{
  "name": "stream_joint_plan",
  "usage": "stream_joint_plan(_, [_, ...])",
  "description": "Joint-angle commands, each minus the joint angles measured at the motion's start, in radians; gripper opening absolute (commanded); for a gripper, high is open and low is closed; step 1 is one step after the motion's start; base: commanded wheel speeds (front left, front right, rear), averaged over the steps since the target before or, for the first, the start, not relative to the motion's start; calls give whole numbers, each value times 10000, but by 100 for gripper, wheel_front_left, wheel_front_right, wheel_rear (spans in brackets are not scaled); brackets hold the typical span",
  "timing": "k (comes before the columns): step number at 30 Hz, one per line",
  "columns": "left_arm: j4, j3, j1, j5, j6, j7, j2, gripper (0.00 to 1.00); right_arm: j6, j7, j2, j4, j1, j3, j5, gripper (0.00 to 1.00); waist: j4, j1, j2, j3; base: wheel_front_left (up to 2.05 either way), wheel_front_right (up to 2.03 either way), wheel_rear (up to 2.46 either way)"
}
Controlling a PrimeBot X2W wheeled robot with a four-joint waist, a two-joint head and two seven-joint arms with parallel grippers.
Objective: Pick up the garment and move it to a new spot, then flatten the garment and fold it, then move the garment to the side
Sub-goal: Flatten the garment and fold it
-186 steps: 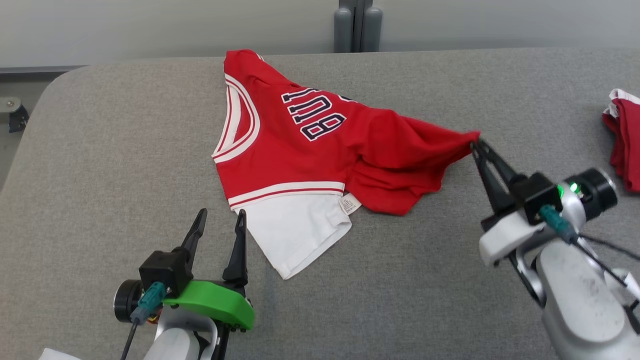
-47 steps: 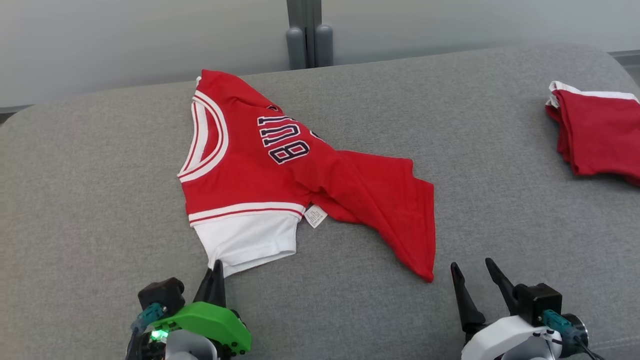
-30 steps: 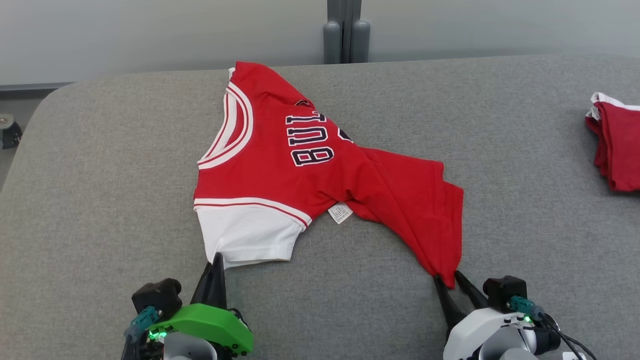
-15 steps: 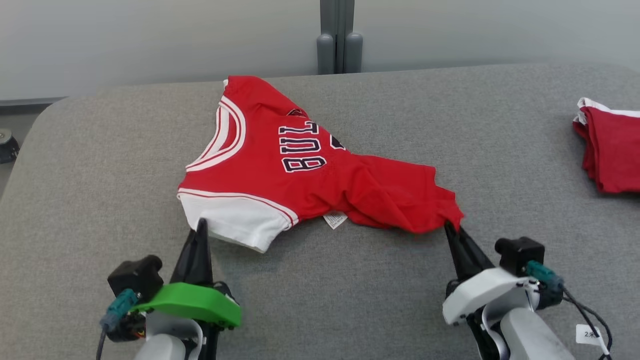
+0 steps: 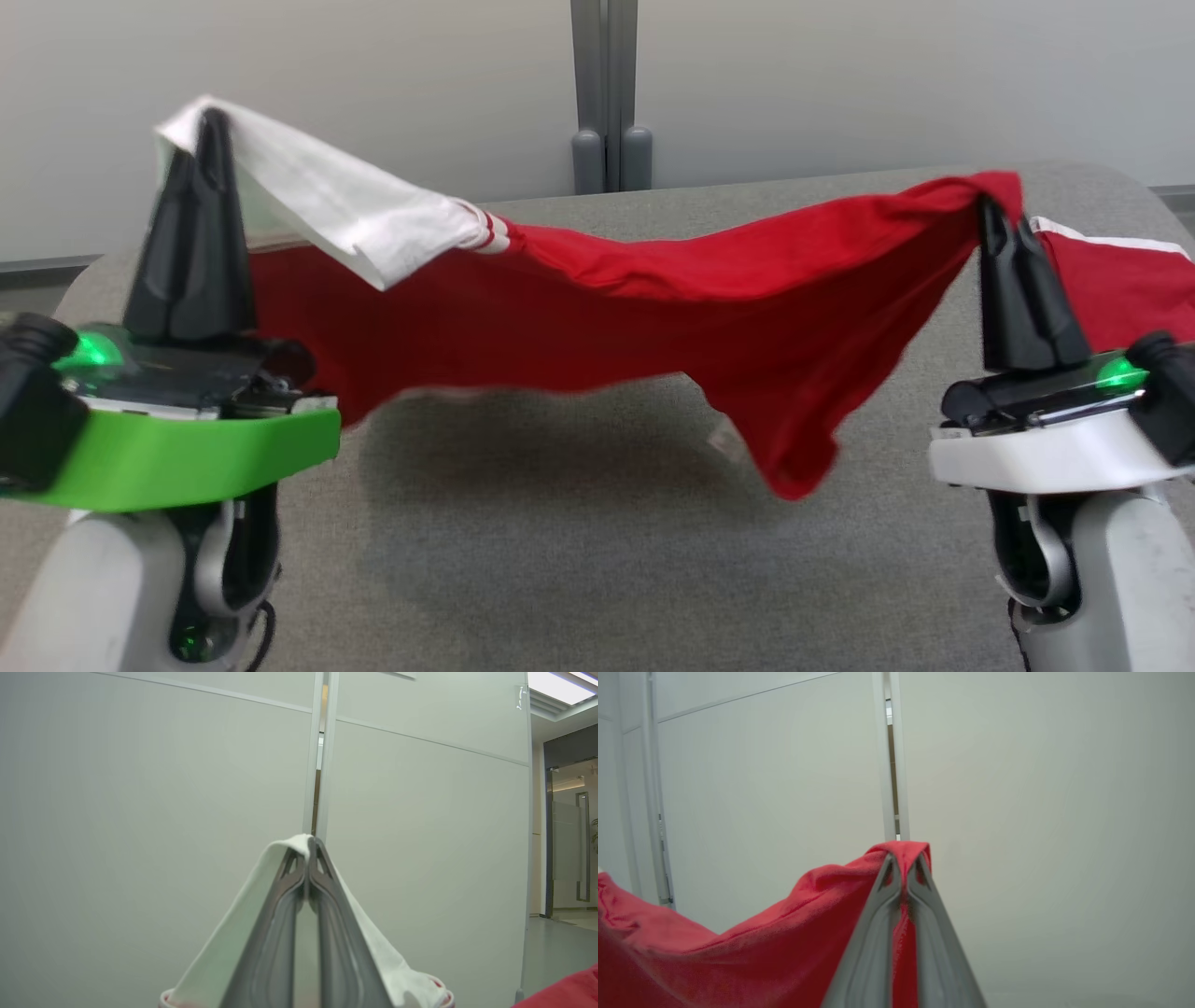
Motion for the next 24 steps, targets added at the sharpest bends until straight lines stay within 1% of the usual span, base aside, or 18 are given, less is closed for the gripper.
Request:
stream_joint_plan(1, [-518,68,-365,222,83,228,267,0,-16,216,-23,-632,198,-108,-161,0,-99,0,0,-104,0,0,0])
stream_joint_plan(6, [-2325,141,-1621,810,3,1380,1042,0,-16,1066,-86,-3048,321,-437,-644,0,-237,0,0,-165,0,0,0])
stream_joint_plan(8, [-2745,60,-2138,901,-86,1839,1217,0,-16,1370,-195,-3814,327,-612,-802,0,-255,0,0,-134,0,0,0])
stream_joint_plan(11, [-2940,-90,-2773,860,-218,2418,1324,0,-16,1856,-238,-4590,379,-813,-938,0,-304,0,0,-47,0,0,0])
stream_joint_plan(13, [-2778,-187,-3093,763,-291,2651,1296,0,-16,2196,-225,-4745,379,-973,-901,0,-352,0,0,96,0,0,0])
stream_joint_plan(15, [-2390,-302,-3370,639,-385,2777,1224,0,-15,2471,-206,-4586,230,-1121,-733,0,-379,0,0,375,0,0,0])
stream_joint_plan(17, [-1796,-341,-3631,491,-509,2812,1143,0,-15,2662,-173,-4145,-74,-1103,-441,0,-407,0,0,757,0,0,0])
stream_joint_plan(19, [-982,-356,-4035,388,-696,2782,1110,0,-15,2790,-193,-3437,-592,-935,-180,0,-432,0,0,1241,0,0,0])
stream_joint_plan(21, [44,-368,-4633,380,-950,2694,1130,0,-15,2756,-369,-2505,-1486,-722,-72,0,-450,0,0,1749,0,0,0])
stream_joint_plan(24, [1920,-454,-6048,626,-1383,2434,1034,0,-15,2541,-669,-639,-3516,-260,-152,0,-484,0,0,2506,0,0,0])
